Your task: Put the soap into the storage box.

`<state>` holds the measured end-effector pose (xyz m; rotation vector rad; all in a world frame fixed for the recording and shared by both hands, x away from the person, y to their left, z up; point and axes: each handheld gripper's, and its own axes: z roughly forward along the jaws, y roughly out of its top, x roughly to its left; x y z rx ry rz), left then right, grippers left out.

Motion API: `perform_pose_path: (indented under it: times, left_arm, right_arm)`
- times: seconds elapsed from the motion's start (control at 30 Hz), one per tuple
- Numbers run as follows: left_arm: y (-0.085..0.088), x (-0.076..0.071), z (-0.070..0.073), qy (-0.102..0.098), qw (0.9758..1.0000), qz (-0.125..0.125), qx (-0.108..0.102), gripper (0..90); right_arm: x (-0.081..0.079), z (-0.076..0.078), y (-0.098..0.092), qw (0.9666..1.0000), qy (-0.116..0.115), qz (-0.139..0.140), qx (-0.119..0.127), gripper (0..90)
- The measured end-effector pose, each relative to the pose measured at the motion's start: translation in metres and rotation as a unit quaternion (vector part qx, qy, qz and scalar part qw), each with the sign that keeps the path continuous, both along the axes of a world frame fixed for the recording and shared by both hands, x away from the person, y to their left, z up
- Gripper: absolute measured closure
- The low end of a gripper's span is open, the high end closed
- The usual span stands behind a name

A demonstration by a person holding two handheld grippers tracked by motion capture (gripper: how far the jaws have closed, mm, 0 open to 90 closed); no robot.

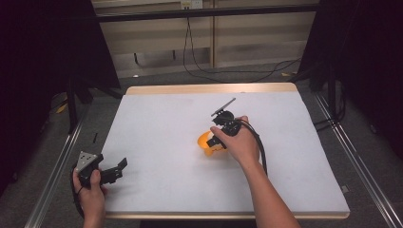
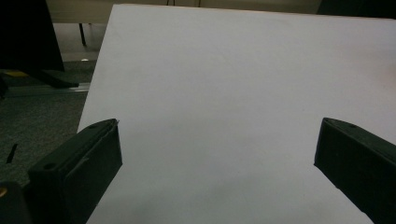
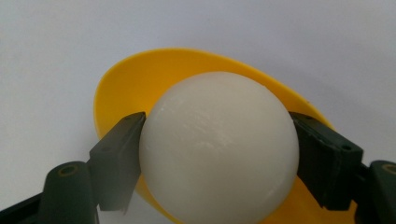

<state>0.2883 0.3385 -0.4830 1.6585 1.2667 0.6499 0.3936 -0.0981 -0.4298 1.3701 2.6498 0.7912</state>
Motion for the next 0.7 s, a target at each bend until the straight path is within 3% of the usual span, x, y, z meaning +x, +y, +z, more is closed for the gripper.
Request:
perform_pose_path:
  times: [0.17,0.37,0.7]
  left_arm:
    - [0.000,0.000,0.000,0.001,1.0000,0.000,-0.001,0.7]
    - [0.000,0.000,0.000,0.000,1.0000,0.000,0.000,0.7]
    - [0.000,0.000,0.000,0.000,1.0000,-0.002,0.004,0.7]
  right_arm:
    - [-0.002,0.009,-0.005,0.9996,-0.009,-0.008,0.025,23.0]
    - [-0.005,0.020,-0.013,0.9991,-0.025,-0.016,0.029,21.9]
    - [-0.011,0.022,-0.030,0.9987,-0.030,-0.028,0.029,19.5]
